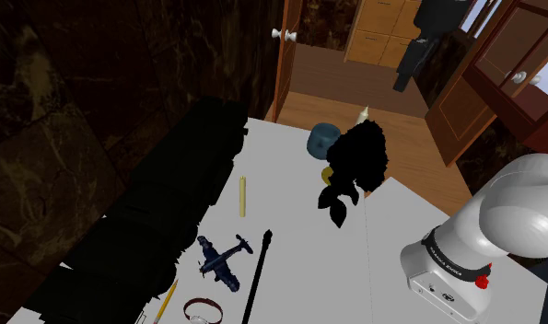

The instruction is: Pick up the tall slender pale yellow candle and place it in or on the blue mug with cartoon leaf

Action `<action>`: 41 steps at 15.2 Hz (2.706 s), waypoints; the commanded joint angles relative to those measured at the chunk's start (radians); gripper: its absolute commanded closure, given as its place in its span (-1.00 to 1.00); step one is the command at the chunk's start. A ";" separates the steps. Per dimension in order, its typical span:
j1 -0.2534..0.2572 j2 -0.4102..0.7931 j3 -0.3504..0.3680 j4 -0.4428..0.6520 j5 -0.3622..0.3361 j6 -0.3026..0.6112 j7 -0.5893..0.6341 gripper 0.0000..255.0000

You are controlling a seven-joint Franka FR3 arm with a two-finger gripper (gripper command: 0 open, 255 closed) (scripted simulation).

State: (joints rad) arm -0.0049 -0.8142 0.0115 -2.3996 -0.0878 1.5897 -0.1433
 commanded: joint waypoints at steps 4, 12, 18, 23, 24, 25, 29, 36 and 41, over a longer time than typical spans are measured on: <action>0.017 0.022 0.062 -0.024 0.054 0.032 0.089 -1.00; 0.057 0.144 0.226 -0.032 0.185 0.141 0.321 -1.00; 0.111 0.299 0.317 0.017 0.234 0.239 0.507 -1.00; 0.206 0.466 0.329 0.093 0.222 0.322 0.677 -1.00; 0.207 0.500 0.345 0.112 0.223 0.336 0.705 -1.00; 0.208 0.534 0.360 0.132 0.221 0.350 0.733 -1.00; 0.216 0.680 0.415 0.227 0.200 0.399 0.849 -1.00; 0.236 0.834 0.451 0.303 0.153 0.470 0.961 -1.00; 0.240 0.859 0.453 0.265 0.143 0.531 0.969 -1.00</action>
State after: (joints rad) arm 0.2339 0.0428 0.4637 -2.1250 0.0557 2.1084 0.8241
